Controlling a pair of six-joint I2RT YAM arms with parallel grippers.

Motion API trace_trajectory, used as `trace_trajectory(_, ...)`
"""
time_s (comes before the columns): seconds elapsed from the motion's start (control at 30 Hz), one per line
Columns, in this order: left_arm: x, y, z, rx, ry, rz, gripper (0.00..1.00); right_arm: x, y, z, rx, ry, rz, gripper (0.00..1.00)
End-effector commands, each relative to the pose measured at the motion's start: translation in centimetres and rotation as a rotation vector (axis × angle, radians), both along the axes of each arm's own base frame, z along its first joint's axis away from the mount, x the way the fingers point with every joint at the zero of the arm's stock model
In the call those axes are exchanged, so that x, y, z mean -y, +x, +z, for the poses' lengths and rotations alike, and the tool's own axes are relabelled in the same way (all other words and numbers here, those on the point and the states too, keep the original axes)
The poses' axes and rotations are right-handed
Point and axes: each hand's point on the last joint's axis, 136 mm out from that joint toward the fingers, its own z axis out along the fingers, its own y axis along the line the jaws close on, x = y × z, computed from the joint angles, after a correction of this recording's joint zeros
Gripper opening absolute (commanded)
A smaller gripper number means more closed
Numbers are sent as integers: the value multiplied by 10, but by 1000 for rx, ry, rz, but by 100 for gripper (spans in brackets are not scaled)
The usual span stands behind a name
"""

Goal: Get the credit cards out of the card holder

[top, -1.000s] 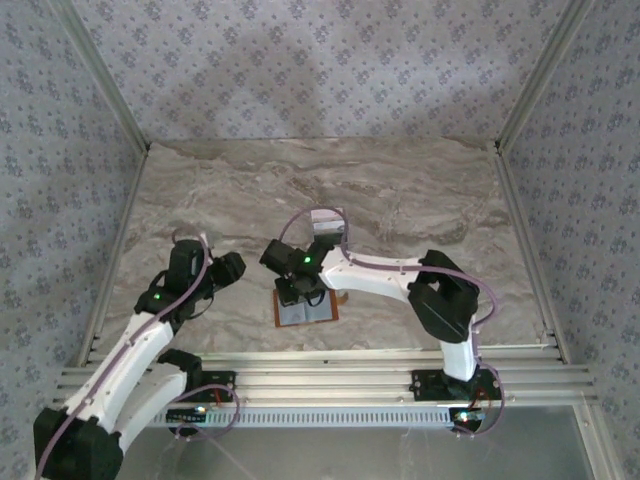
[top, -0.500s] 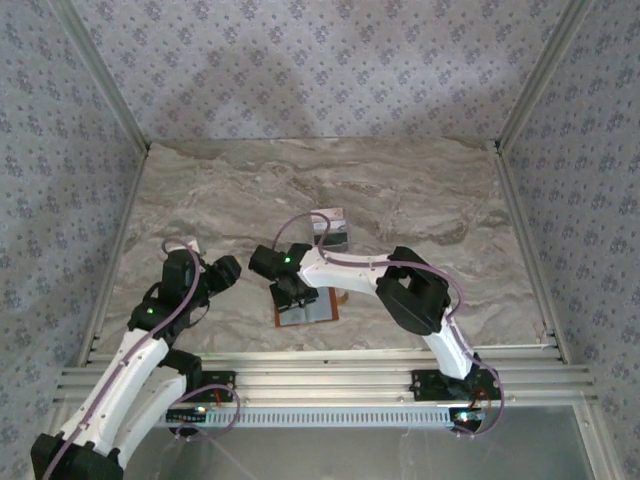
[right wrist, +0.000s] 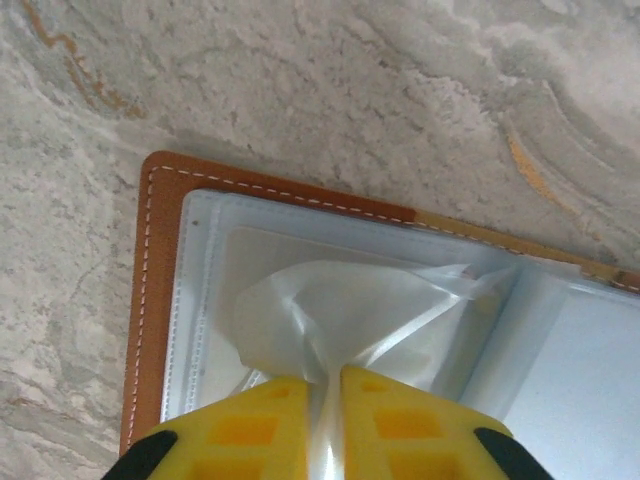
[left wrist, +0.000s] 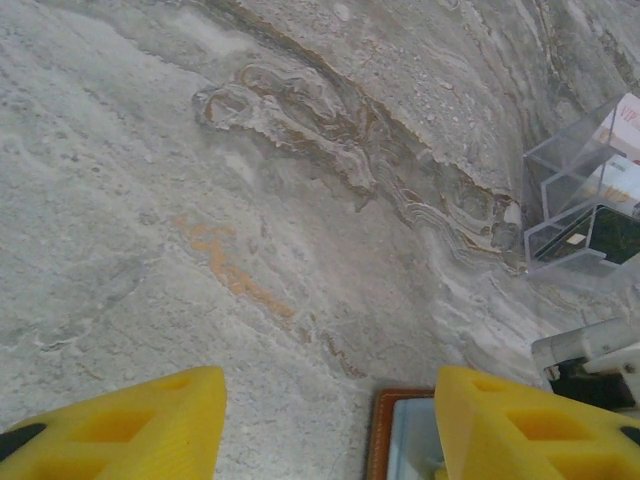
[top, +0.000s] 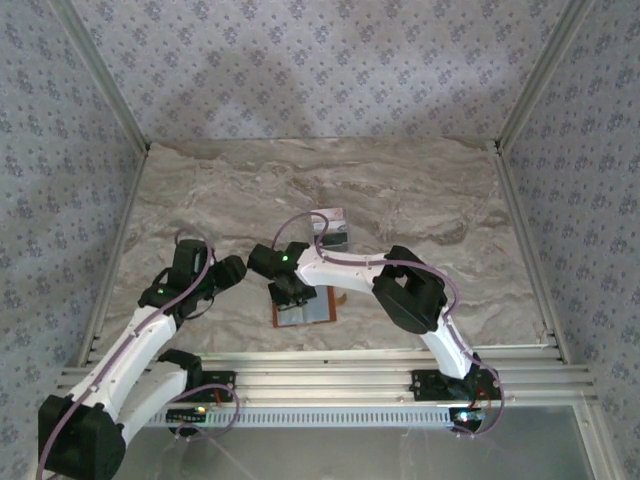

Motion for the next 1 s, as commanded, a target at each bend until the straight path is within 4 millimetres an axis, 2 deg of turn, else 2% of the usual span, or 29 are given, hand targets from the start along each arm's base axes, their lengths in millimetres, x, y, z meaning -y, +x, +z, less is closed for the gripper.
trace_trajectory(0.0, 11, 5, 11, 13, -31, -54, 56, -2, -3, 1, -7, 11, -3, 13)
trace_trajectory(0.27, 37, 0, -6, -65, -146, -126, 43, -14, -3, 18, 8, 207, -42, 11)
trace_trajectory(0.47, 55, -1, -12, -104, -184, -158, 33, -23, 7, 34, 32, 415, -108, 11)
trace_trajectory(0.67, 70, -3, -22, -153, -182, -178, 23, -27, 16, 45, 67, 513, -138, 11)
trace_trajectory(0.7, 72, -4, -24, -160, -179, -183, 22, -21, 13, 37, 57, 511, -147, 11)
trace_trajectory(0.87, 83, -9, -38, -222, -172, -214, 13, -26, 15, 32, 37, 588, -160, 11)
trace_trajectory(0.97, 88, -11, -48, -285, -181, -227, 11, -25, 16, 29, 27, 612, -171, 12)
